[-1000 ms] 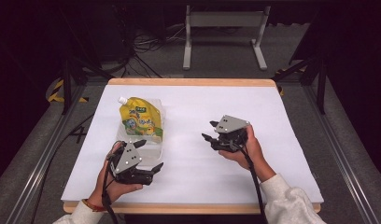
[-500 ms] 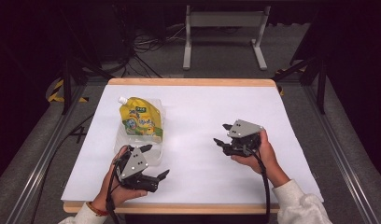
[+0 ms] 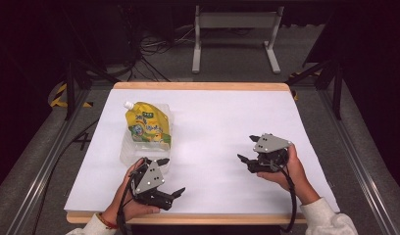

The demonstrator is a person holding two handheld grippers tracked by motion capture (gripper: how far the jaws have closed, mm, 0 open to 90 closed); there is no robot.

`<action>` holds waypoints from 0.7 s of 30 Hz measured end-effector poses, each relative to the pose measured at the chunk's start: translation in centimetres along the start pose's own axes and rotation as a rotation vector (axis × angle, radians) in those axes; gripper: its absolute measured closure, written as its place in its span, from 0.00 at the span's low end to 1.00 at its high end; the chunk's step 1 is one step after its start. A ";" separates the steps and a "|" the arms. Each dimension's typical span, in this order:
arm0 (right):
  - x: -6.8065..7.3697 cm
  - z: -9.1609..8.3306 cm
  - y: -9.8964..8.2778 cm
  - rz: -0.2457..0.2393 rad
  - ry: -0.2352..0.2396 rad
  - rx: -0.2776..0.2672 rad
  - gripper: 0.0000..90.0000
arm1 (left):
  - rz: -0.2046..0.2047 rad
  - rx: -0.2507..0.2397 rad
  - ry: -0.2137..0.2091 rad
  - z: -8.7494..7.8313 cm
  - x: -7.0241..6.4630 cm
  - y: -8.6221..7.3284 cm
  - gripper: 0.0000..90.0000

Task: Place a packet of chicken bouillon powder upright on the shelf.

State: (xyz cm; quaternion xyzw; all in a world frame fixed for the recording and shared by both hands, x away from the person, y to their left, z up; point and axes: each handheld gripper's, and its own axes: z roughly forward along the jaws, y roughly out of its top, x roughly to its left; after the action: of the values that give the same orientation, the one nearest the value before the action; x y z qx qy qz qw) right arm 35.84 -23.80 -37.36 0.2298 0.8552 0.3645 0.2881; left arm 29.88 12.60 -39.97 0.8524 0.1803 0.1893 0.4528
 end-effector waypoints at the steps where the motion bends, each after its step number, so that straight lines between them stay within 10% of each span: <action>1: 0.0 -0.2 -0.3 0.002 -0.006 0.005 0.29 | 0.007 0.008 -0.006 0.1 -0.1 -0.1 0.06; 21: -0.1 -4.1 -8.7 0.091 -0.082 0.063 0.23 | -0.015 0.123 -0.045 2.4 -1.6 -2.3 0.07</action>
State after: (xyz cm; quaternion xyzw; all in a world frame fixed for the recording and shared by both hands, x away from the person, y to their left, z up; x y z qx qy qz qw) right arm 31.62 -31.31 -41.56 0.2921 0.8423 0.3405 0.2987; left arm 29.40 11.33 -43.39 0.8814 0.1877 0.1553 0.4048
